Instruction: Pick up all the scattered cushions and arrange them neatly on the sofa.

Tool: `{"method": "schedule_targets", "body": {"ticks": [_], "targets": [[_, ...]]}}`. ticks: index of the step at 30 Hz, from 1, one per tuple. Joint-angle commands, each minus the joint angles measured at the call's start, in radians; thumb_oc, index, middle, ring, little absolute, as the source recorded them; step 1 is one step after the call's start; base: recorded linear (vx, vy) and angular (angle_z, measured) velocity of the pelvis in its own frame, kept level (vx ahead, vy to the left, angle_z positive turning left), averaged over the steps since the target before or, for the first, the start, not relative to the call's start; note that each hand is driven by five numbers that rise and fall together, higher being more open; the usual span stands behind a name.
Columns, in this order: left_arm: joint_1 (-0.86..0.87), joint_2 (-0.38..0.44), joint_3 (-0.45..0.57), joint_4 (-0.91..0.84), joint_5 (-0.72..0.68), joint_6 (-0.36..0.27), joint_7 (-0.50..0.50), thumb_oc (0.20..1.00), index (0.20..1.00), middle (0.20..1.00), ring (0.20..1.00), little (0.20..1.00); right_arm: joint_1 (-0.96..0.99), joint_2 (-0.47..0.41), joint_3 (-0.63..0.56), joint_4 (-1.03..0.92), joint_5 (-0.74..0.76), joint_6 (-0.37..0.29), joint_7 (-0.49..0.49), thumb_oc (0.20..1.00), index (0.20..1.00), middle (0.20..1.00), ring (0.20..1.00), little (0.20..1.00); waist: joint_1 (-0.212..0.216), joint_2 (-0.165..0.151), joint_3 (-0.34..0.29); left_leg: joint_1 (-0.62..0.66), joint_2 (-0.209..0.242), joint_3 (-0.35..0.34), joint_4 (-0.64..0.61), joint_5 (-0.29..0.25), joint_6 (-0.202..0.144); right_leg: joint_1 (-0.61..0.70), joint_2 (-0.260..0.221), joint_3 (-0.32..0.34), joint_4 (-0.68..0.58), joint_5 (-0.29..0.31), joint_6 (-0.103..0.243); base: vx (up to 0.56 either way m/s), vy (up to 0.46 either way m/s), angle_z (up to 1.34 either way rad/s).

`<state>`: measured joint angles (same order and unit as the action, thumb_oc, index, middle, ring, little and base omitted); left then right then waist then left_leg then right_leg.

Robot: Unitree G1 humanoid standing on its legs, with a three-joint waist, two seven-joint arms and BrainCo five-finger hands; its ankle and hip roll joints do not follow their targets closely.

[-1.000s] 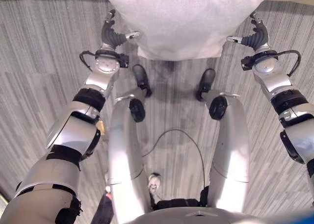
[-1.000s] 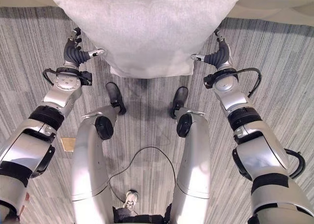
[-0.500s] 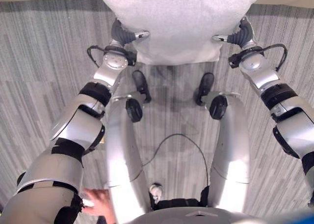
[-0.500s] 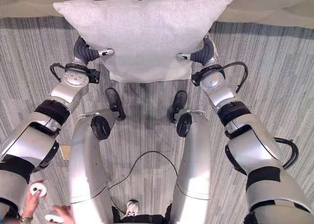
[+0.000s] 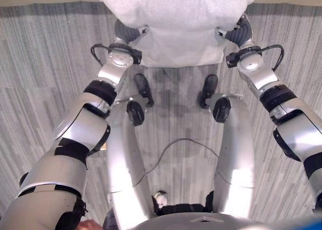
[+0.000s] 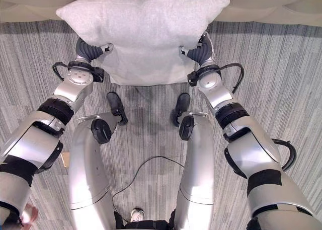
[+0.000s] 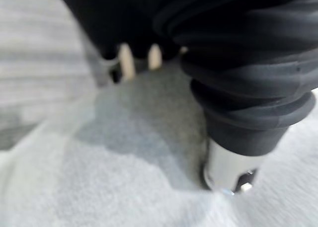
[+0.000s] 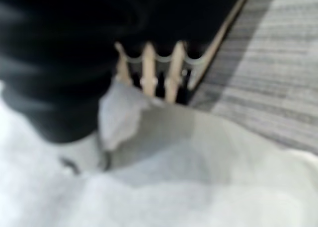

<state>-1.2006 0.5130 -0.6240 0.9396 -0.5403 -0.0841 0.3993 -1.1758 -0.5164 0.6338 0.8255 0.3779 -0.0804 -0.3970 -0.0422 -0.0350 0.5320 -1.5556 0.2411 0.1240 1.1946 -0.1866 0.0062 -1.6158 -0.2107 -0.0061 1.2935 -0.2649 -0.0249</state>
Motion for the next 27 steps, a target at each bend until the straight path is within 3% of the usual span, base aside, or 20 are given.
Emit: {"method": "schedule_targets", "body": {"ticks": [1,4,9,11,12,14,16,18,19,21,23,24,25,27], "targets": [[-0.055,-0.069,0.032,-0.109,-0.024,-0.116,-0.036,0.2,0.2,0.2,0.2,0.2,-0.115,0.105,0.044,-0.163,-0.05,-0.135,0.023,0.2,0.2,0.2,0.2,0.2,-0.017,0.04,-0.013,-0.014,-0.025,-0.155,-0.065,0.029,-0.055,0.046,0.013,0.041,-0.132,0.095,0.106,0.0,0.0,0.0],[-0.015,-0.062,0.072,-0.191,-0.033,-0.145,-0.036,0.2,0.2,0.2,0.2,0.2,-0.093,0.097,0.017,-0.194,-0.092,-0.136,0.017,0.2,0.2,0.2,0.2,0.2,-0.013,0.047,-0.052,-0.014,-0.033,-0.142,-0.118,0.038,-0.063,0.046,0.018,0.027,-0.18,0.105,0.11,0.0,0.0,0.0],[0.092,-0.077,0.145,-0.311,-0.012,-0.165,-0.04,0.2,0.2,0.2,0.2,0.2,0.01,0.103,-0.049,-0.254,-0.13,-0.141,0.024,0.2,0.2,0.2,0.2,0.2,-0.012,0.049,-0.201,0.008,-0.054,-0.08,-0.292,0.086,-0.083,0.047,0.006,0.017,-0.293,0.121,0.118,-0.03,0.006,0.03],[0.119,-0.082,0.161,-0.341,0.0,-0.168,-0.039,0.2,0.2,0.2,0.2,0.2,0.042,0.101,-0.072,-0.269,-0.136,-0.14,0.025,0.2,0.2,0.2,0.2,0.2,-0.016,0.048,-0.215,0.054,-0.063,-0.07,-0.345,0.103,-0.085,0.086,0.002,0.011,-0.33,0.129,0.122,-0.09,0.02,0.09],[0.198,-0.094,0.201,-0.422,0.019,-0.179,-0.055,0.2,0.2,0.2,0.2,0.2,0.132,0.094,-0.125,-0.321,-0.161,-0.142,0.035,0.2,0.2,0.2,0.2,0.2,-0.018,0.051,-0.238,0.178,-0.069,-0.062,-0.462,0.124,-0.093,0.202,-0.001,-0.014,-0.422,0.138,0.134,-0.09,0.036,0.07],[0.272,-0.112,0.224,-0.484,0.032,-0.187,-0.067,0.2,0.2,0.2,0.2,0.2,0.212,0.096,-0.161,-0.357,-0.173,-0.145,0.048,0.2,0.2,0.2,0.2,0.2,-0.02,0.053,-0.248,0.274,-0.075,-0.061,-0.528,0.138,-0.098,0.301,-0.006,-0.032,-0.488,0.146,0.136,-0.1,0.032,0.13],[0.278,-0.112,0.224,-0.488,0.033,-0.185,-0.067,0.2,0.2,0.2,0.2,0.2,0.218,0.095,-0.161,-0.361,-0.174,-0.144,0.048,0.2,0.2,0.2,0.2,0.2,-0.019,0.054,-0.244,0.286,-0.075,-0.062,-0.535,0.141,-0.098,0.314,-0.006,-0.034,-0.495,0.148,0.136,-0.06,0.021,0.11],[0.455,-0.155,0.262,-0.564,0.081,-0.19,-0.097,0.2,0.2,0.2,0.2,0.2,0.395,0.088,-0.221,-0.431,-0.232,-0.148,0.078,0.2,0.2,0.2,0.2,0.2,-0.02,0.05,-0.286,0.515,-0.068,-0.066,-0.681,0.16,-0.115,0.545,-0.025,-0.068,-0.649,0.166,0.142,-0.05,0.016,0.07],[0.459,-0.155,0.262,-0.566,0.082,-0.189,-0.097,0.2,0.2,0.2,0.2,0.2,0.4,0.087,-0.222,-0.433,-0.233,-0.147,0.078,0.2,0.2,0.2,0.2,0.2,-0.02,0.05,-0.283,0.524,-0.068,-0.065,-0.687,0.162,-0.116,0.554,-0.025,-0.07,-0.654,0.168,0.142,0.01,-0.011,0.03],[0.569,-0.175,0.276,-0.592,0.101,-0.187,-0.119,0.2,0.2,0.2,0.2,0.2,0.519,0.102,-0.259,-0.476,-0.235,-0.149,0.104,0.2,0.2,0.2,0.2,0.2,-0.022,0.041,-0.306,0.688,-0.066,-0.058,-0.772,0.167,-0.122,0.717,-0.03,-0.101,-0.755,0.179,0.147,0.07,-0.01,0.04],[0.611,-0.179,0.281,-0.606,0.116,-0.186,-0.122,0.2,0.2,0.2,0.2,0.2,0.568,0.111,-0.276,-0.491,-0.231,-0.149,0.113,0.2,0.2,0.2,0.2,0.2,-0.023,0.037,-0.308,0.766,-0.07,-0.053,-0.812,0.175,-0.124,0.794,-0.028,-0.112,-0.799,0.189,0.15,0.05,-0.007,0.02],[0.649,-0.18,0.281,-0.616,0.123,-0.186,-0.126,0.2,0.2,0.2,0.2,0.2,0.604,0.117,-0.283,-0.509,-0.231,-0.15,0.121,0.2,0.2,0.2,0.2,0.2,-0.025,0.033,-0.309,0.812,-0.076,-0.044,-0.841,0.205,-0.117,0.848,-0.028,-0.128,-0.845,0.222,0.142,0.11,0.003,0.03],[0.706,-0.186,0.283,-0.629,0.155,-0.181,-0.137,0.2,0.2,0.2,0.2,0.2,0.672,0.123,-0.3,-0.527,-0.236,-0.149,0.134,0.2,0.2,0.2,0.2,0.2,-0.025,0.028,-0.317,0.918,-0.078,-0.033,-0.88,0.205,-0.12,0.964,-0.031,-0.145,-0.905,0.229,0.147,0.07,0.004,0.05],[0.741,-0.189,0.281,-0.642,0.168,-0.176,-0.144,0.2,0.2,0.2,0.2,0.2,0.708,0.123,-0.304,-0.54,-0.243,-0.146,0.146,0.2,0.2,0.2,0.2,0.2,-0.024,0.024,-0.316,0.979,-0.08,-0.029,-0.903,0.207,-0.121,1.027,-0.025,-0.154,-0.933,0.231,0.15,0.16,0.02,0.03]]}}
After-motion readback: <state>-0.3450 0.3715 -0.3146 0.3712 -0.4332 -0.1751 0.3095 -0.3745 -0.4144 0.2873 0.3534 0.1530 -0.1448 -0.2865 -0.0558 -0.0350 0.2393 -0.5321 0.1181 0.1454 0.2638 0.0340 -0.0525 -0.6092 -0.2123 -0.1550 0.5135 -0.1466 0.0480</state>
